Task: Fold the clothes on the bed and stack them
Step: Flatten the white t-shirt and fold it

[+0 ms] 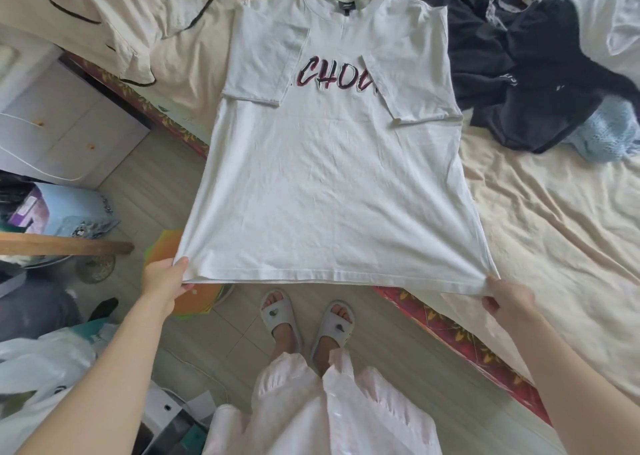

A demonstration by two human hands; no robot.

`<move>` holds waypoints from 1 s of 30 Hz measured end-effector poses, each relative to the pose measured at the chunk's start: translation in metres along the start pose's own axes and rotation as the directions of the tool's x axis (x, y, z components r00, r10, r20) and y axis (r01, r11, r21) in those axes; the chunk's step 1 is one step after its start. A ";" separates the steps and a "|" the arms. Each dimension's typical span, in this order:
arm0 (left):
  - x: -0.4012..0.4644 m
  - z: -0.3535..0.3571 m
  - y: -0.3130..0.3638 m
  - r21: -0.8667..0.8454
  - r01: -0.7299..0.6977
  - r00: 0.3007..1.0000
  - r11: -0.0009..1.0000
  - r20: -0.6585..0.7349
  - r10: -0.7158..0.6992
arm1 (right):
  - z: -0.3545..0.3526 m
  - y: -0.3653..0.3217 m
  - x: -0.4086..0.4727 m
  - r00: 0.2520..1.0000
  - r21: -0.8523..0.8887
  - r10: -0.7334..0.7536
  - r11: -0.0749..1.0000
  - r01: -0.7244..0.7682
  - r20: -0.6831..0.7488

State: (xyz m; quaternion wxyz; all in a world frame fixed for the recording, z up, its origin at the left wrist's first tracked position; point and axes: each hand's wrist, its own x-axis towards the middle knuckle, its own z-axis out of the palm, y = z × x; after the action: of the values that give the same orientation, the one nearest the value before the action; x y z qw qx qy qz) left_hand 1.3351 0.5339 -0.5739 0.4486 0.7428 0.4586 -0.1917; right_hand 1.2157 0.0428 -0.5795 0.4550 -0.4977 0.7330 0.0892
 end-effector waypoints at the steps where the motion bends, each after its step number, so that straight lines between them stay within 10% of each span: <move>1: 0.000 -0.002 0.000 -0.010 0.009 1.000 1.000 -0.018 -0.010 | -0.002 -0.004 0.000 0.999 0.097 0.042 0.994 -0.043 0.008; 7: 0.005 -0.012 -0.010 -0.071 0.067 0.994 0.995 -0.077 -0.073 | -0.009 -0.007 0.004 0.952 0.534 0.218 0.789 -0.302 0.216; 15: -0.006 -0.002 -0.018 -0.519 0.289 0.957 0.804 0.159 -0.241 | 0.002 0.020 -0.007 0.994 0.362 0.063 0.928 -0.091 0.088; 20: -0.026 -0.008 -0.021 -0.552 0.201 0.970 0.809 0.000 -0.241 | -0.015 0.025 -0.023 0.987 0.470 0.160 0.872 -0.135 -0.012; 30: -0.076 -0.030 0.035 -0.559 0.033 0.994 0.829 -0.064 -0.083 | -0.050 -0.009 -0.076 0.891 0.782 0.181 0.429 -0.452 0.416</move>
State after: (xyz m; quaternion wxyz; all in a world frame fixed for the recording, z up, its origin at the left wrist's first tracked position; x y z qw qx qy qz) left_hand 1.3221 0.5146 -0.4879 0.6193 0.5732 0.5357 -0.0316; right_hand 1.2004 0.0585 -0.4907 0.7109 -0.0367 0.6887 -0.1381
